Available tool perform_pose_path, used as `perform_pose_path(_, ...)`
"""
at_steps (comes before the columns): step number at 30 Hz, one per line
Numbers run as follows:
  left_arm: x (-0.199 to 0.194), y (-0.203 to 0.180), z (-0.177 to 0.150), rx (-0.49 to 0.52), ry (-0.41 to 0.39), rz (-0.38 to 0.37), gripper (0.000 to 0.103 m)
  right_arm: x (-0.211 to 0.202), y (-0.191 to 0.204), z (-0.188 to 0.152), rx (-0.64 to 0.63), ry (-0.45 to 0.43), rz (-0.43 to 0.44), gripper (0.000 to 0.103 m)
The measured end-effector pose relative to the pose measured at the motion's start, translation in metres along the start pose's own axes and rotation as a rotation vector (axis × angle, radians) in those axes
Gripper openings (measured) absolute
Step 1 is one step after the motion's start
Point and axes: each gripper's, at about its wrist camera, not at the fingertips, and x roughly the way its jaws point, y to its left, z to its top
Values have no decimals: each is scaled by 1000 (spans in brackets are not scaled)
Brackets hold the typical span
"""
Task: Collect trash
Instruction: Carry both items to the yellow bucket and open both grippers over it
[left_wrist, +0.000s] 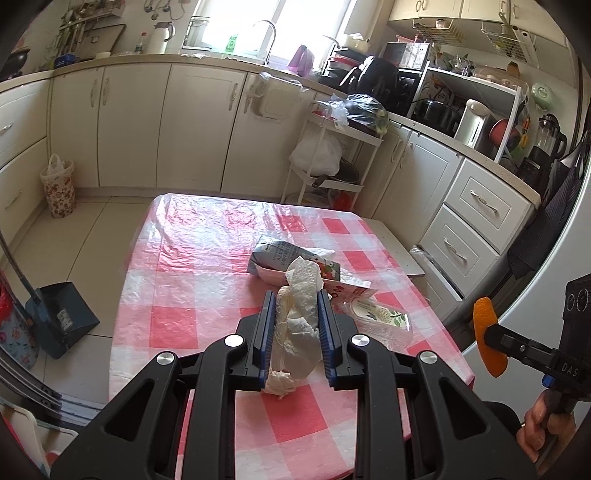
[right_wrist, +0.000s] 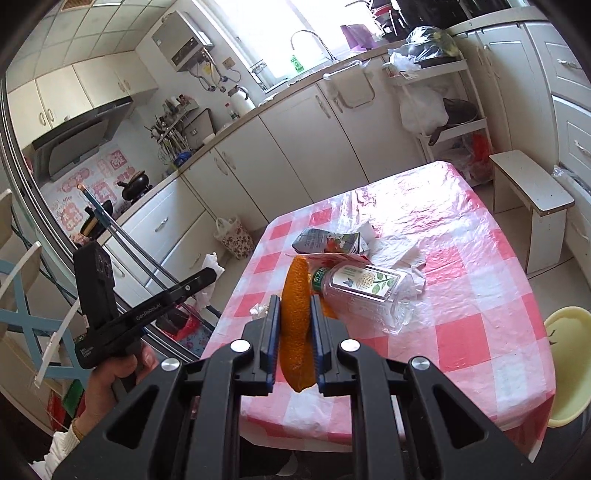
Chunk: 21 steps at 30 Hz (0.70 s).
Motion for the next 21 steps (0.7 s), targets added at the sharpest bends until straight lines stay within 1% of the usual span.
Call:
perform_pose_path(6,0,-18,-1,3,-5,-35,21,-9,-8,1,49,-20,33,16)
perform_pose_path(10,0,-38,-1,14,-2,-76,21,-23,-18,4,70,-49,31,17)
perform_pose_path(17,-4,-86,7,65,7,-162,21,-66,-57,7,125,-134,-13,17)
perform_pose_path(21,5,-124,5,91,44,-226,21,-97,-85,5,164,-191,-58,17)
